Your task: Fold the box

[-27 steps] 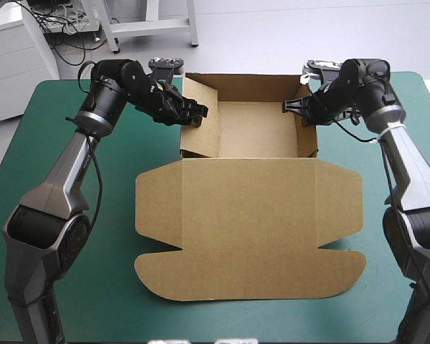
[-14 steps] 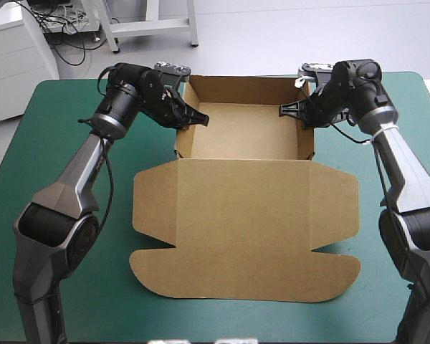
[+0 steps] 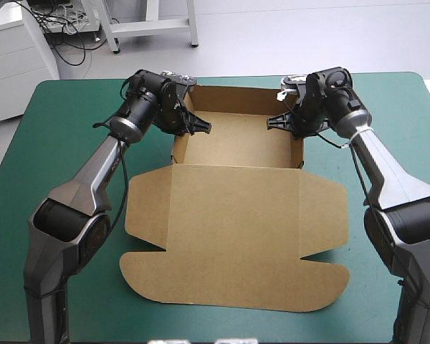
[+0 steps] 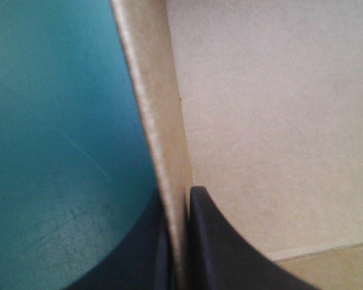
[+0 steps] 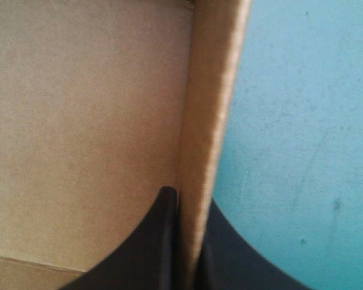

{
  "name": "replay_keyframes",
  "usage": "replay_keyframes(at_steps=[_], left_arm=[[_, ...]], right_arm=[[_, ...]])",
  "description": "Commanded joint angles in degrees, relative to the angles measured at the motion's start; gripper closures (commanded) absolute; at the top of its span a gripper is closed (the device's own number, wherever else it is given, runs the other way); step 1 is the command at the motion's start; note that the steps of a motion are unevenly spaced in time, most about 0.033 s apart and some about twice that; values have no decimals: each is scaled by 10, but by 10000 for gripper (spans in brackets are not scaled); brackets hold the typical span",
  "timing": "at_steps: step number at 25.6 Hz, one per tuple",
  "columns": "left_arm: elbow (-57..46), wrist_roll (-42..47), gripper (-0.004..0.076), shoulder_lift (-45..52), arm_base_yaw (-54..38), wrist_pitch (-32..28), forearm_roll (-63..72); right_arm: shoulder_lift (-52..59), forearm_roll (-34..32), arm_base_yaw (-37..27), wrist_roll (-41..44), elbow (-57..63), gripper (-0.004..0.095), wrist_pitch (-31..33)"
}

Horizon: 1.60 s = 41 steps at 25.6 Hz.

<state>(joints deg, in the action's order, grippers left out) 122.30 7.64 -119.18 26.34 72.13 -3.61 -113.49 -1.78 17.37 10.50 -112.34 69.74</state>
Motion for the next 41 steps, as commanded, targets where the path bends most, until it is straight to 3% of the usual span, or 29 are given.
replay_keyframes(at_steps=[1,29,31,33,35,38,41], left_arm=[[17,-12,756,20,7,18,-16],[17,3,752,-36,-16,7,-7],[17,-5,692,-30,-16,6,0],[17,-14,568,-20,-16,3,1],[17,-16,358,-9,-17,3,-3],[17,-16,250,-4,-17,12,-3],[17,-16,239,8,-17,19,-3]], right_arm=[[29,-5,3,-23,-18,911,-8],[-24,18,3,-45,-18,894,8],[-24,18,3,-45,-18,825,16],[-22,18,3,-45,-19,717,17],[-15,18,3,-45,-19,579,17],[-7,8,3,-45,-20,481,17],[8,-1,3,-45,-25,379,17]])
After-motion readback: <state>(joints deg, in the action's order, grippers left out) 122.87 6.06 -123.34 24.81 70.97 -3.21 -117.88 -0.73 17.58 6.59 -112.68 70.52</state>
